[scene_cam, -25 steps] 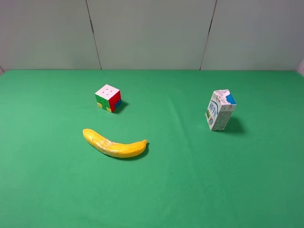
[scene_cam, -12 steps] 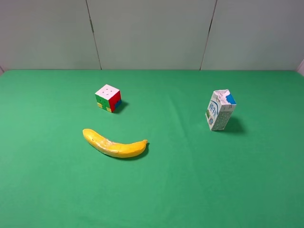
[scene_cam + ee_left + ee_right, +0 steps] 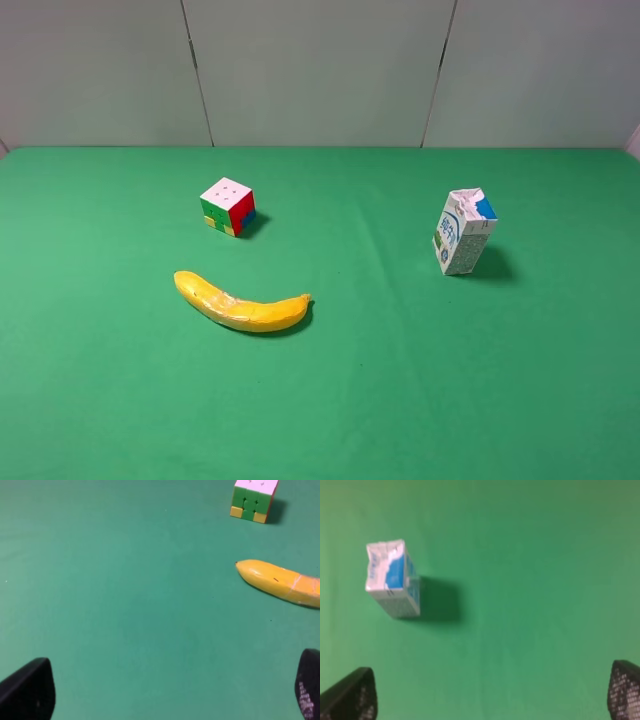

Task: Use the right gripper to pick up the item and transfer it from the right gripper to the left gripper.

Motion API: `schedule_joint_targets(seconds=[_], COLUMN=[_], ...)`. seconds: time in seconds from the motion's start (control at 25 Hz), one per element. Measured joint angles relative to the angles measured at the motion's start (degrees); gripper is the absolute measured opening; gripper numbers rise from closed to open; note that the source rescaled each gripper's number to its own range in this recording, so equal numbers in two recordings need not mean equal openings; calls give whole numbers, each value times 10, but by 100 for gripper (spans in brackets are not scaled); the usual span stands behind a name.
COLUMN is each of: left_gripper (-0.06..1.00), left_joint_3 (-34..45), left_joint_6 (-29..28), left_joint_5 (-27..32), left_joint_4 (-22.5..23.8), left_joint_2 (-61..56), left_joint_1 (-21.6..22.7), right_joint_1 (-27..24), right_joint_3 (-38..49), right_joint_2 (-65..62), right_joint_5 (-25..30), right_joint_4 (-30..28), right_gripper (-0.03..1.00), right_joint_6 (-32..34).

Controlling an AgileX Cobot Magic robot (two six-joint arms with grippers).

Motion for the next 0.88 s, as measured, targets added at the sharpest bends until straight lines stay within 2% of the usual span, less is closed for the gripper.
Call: schedule_joint_targets(seconds=[0.24,0.4,0.6,0.88], left_gripper=[91,91,91,91], left_joint_3=[0,0,0,0], left_joint_6=[0,0,0,0], left_joint_5=[0,0,0,0], left_joint_4=[0,0,0,0], left_joint_2=[0,0,0,0], left_joint_1=[0,0,0,0], right_joint_1=[77,121,131,131], right_joint_3=[-60,-115,-189,-249], right_joint_2=[105,188,288,384], right_joint_5=[12,39,84,88], right_joint_4=[-3,-10,-11,15], right_gripper=[100,100,100,100], right_joint_6=[0,33,46,46])
